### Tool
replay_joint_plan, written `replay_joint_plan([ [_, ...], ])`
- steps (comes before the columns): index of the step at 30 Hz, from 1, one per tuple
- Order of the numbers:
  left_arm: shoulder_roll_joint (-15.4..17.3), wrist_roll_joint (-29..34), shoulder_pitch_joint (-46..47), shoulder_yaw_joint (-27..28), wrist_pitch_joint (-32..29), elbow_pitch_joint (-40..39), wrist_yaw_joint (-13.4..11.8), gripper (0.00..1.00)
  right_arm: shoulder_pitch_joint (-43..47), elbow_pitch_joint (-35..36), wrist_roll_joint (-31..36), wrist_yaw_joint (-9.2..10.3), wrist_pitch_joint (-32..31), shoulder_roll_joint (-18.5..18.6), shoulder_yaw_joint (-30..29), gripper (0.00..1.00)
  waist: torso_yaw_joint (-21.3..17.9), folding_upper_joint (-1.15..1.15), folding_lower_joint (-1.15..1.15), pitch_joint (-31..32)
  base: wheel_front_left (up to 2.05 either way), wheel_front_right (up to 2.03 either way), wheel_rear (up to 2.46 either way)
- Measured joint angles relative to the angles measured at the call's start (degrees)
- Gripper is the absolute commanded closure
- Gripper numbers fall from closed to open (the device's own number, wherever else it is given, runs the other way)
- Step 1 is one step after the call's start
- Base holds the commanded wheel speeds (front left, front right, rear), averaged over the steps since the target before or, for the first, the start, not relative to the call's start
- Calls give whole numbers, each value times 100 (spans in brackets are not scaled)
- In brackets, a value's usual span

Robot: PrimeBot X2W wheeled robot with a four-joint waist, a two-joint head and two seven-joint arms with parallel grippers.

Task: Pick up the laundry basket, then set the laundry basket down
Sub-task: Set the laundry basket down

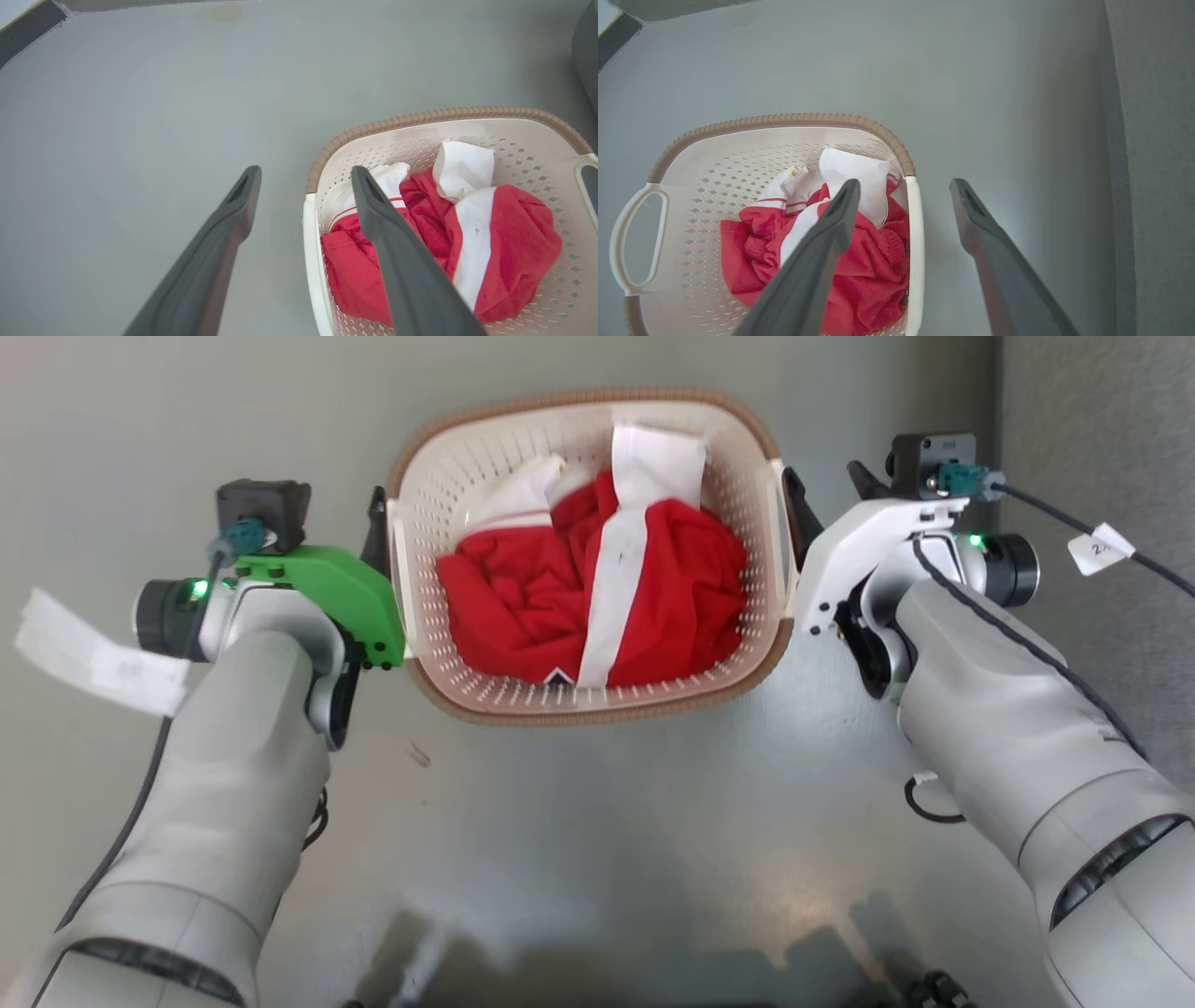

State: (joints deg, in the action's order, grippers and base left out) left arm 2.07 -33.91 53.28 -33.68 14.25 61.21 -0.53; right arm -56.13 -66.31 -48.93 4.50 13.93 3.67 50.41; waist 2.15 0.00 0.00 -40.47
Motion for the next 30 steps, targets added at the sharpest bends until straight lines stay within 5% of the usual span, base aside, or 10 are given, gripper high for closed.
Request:
replay_joint_plan([
  [30, 378, 433, -2150, 914, 1, -1901, -34, 0, 1306, 1031, 354, -131, 35, -8, -597, 0, -73, 0, 0, 2185, 0, 0, 0],
])
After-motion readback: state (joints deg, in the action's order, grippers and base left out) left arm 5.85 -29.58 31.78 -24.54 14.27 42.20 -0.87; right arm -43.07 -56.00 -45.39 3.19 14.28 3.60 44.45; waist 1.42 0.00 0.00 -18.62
